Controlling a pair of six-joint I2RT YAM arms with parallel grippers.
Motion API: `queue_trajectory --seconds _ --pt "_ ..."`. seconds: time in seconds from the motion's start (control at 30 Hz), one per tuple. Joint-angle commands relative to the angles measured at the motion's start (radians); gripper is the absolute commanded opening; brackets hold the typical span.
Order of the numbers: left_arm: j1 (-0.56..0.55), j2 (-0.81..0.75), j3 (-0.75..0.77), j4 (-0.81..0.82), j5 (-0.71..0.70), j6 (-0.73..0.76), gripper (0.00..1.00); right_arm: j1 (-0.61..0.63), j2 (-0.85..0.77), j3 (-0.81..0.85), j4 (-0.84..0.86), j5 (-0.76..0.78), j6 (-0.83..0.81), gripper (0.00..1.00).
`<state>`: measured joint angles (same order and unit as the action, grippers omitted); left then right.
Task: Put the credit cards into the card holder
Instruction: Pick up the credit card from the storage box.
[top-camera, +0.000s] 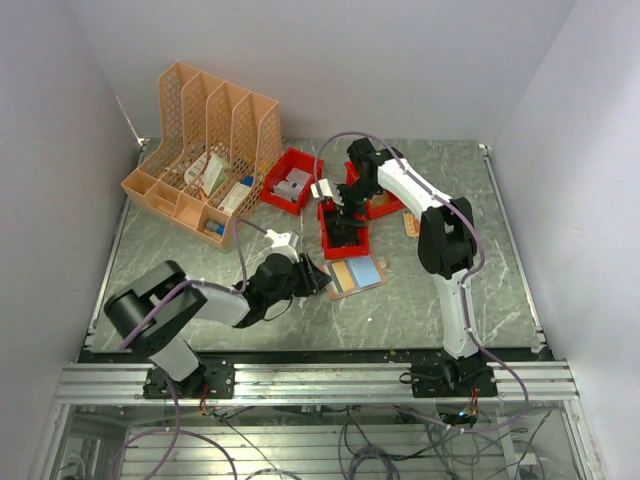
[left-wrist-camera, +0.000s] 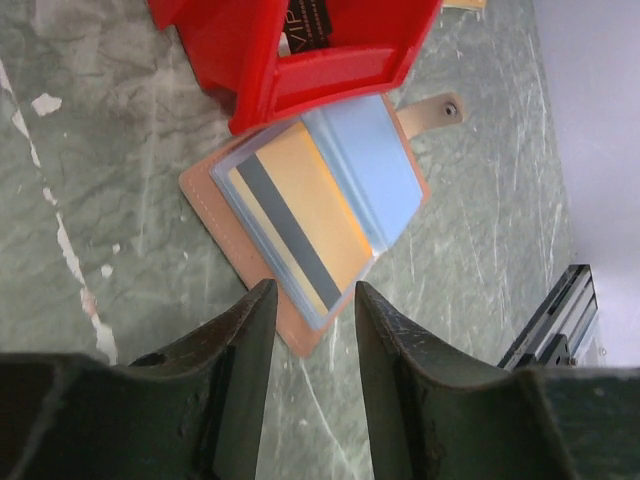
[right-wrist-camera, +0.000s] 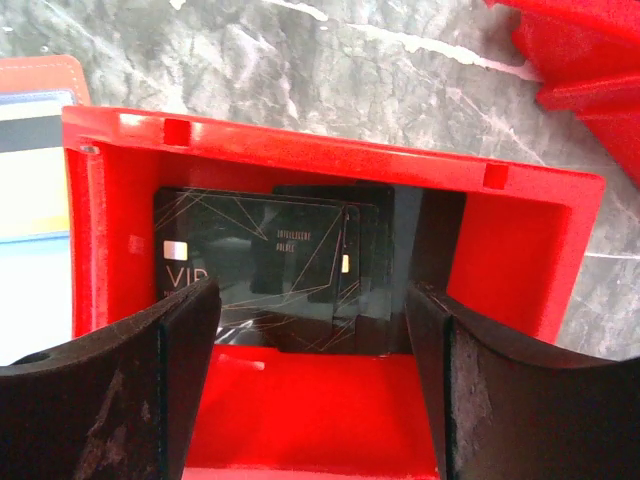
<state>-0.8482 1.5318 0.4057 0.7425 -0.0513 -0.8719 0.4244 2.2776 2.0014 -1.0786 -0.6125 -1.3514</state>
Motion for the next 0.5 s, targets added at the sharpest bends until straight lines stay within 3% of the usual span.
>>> queue_trajectory --seconds 0.0,0.47 --pt "0.026 0.117 0.059 0.139 0.059 -0.002 0.47 -0.004 0.045 0.068 -0.028 0.021 0.005 0.76" --pt "0.072 0.298 0.160 0.237 0.129 -0.032 0.46 -0.003 0.105 0.068 -0.087 0.026 0.079 0.71"
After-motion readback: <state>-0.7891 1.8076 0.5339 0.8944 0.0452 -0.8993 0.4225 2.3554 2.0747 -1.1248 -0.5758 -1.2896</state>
